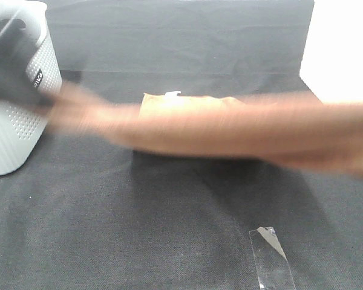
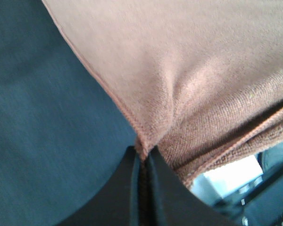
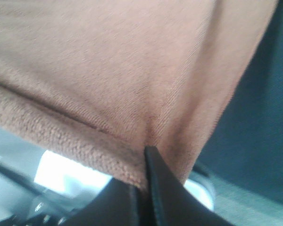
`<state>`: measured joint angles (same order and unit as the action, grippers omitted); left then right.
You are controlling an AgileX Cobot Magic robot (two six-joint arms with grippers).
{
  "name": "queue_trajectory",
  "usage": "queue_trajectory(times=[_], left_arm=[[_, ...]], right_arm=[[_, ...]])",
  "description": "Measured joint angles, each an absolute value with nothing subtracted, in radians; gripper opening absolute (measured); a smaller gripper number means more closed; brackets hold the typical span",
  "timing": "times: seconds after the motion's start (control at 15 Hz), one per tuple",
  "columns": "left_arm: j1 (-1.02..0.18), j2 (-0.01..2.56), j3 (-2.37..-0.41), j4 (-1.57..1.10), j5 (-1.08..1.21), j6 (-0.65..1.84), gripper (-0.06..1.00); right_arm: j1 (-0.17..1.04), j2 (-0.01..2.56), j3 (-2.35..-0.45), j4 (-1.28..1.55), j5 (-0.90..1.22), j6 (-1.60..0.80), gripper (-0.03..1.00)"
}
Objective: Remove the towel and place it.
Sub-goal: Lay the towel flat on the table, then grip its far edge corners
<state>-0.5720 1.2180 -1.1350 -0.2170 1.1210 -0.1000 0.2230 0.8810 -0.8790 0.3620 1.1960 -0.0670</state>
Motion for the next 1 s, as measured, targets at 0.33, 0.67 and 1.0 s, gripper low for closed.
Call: queue_trajectory(times=[0.33,0.67,1.0], left_arm=[[-0.572,1.189,-0.951,-0.331,1.121,-0.037,0.01],[-0.591,1.188,-0.845,-0.419,1.118,-0.023,0.01],[-0.774,1.275,-0.822,-0.391,1.117,-0.024,0.01]], right_arm=[[0.223,0.792,-0.695,0.417,1.197,-0.093,0.01],[0.223,0.697,-0.531,0.428,1.195,-0.110,0.01],[0.222,0.690,-0.513,0.399,1.211,-0.110,0.01]])
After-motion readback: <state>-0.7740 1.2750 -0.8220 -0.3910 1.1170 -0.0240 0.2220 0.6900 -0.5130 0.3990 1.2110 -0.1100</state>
